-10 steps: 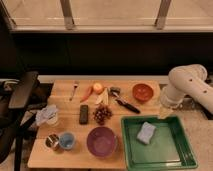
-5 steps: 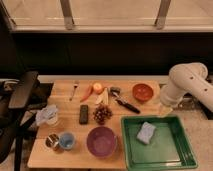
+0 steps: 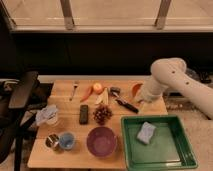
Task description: Place towel in red bowl
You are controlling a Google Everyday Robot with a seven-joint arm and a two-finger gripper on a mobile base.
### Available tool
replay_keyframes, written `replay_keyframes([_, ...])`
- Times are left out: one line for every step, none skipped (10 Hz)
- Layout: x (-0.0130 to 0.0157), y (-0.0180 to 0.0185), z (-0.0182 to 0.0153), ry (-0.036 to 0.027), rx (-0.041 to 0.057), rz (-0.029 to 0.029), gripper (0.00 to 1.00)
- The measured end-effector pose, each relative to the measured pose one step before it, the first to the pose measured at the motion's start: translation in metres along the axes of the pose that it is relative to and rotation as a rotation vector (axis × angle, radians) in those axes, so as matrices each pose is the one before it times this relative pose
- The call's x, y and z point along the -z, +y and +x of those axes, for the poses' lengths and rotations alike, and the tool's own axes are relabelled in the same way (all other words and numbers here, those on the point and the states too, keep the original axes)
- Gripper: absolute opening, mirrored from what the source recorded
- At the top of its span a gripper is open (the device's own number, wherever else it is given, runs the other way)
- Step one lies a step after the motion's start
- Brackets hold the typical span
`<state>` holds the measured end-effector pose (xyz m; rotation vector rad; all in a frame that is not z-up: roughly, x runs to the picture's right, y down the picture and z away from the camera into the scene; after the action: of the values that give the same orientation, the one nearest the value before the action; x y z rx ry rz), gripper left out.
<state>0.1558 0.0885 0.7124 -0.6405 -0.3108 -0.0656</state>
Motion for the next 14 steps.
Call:
replay_keyframes([-0.00518,-0.00249,-0.02511,-0.01848,0.03098,-0.00476,0.55])
replay_keyframes([-0.00609,-0.00285,-0.02950,-0.01909,0.03397,-0.00308,0.55])
replay_keyframes([-0.00433,-0.00226,-0.01985,-0.01420,0.02206,-0.00203,0.55])
replay_keyframes([-0.00602,-0.00195,-0.02362,-0.01627,0.02919,-0.00546,0.55])
replay_keyframes([-0.00231,-0.00174,-0.01306,-0.01156,0.01515,-0.00062,0.55])
replay_keyframes([0.00095,0.00142,0.00438,0.00467,-0.00596,0.00110,0.55])
replay_keyframes([-0.00039,-0.00056,-0.00144,-0.00078,0.00271,-0.00103,0.55])
replay_keyframes([0.00006,-0.00065,-0.00054,-0.00006,0.00105,0.00079,0.55])
replay_keyframes([0.00050,0.00091,0.00197,0.00098,-0.00358,0.00056,0.55])
replay_keyframes([-0.00028,-0.00035,-0.00108,-0.00091,0.00164,-0.00059,0.55])
replay_keyframes([-0.00036,-0.00028,-0.00083,-0.00023,0.00175,-0.00066,0.55])
replay_keyframes([0.00049,-0.00007,0.00080,-0.00043,-0.00212,0.00194,0.55])
replay_keyframes([0.00077,-0.00121,0.00064,-0.00406,0.00202,0.00733,0.55])
replay_keyframes([0.00064,-0.00569,-0.00610,-0.00724,0.02014,0.00936,0.55])
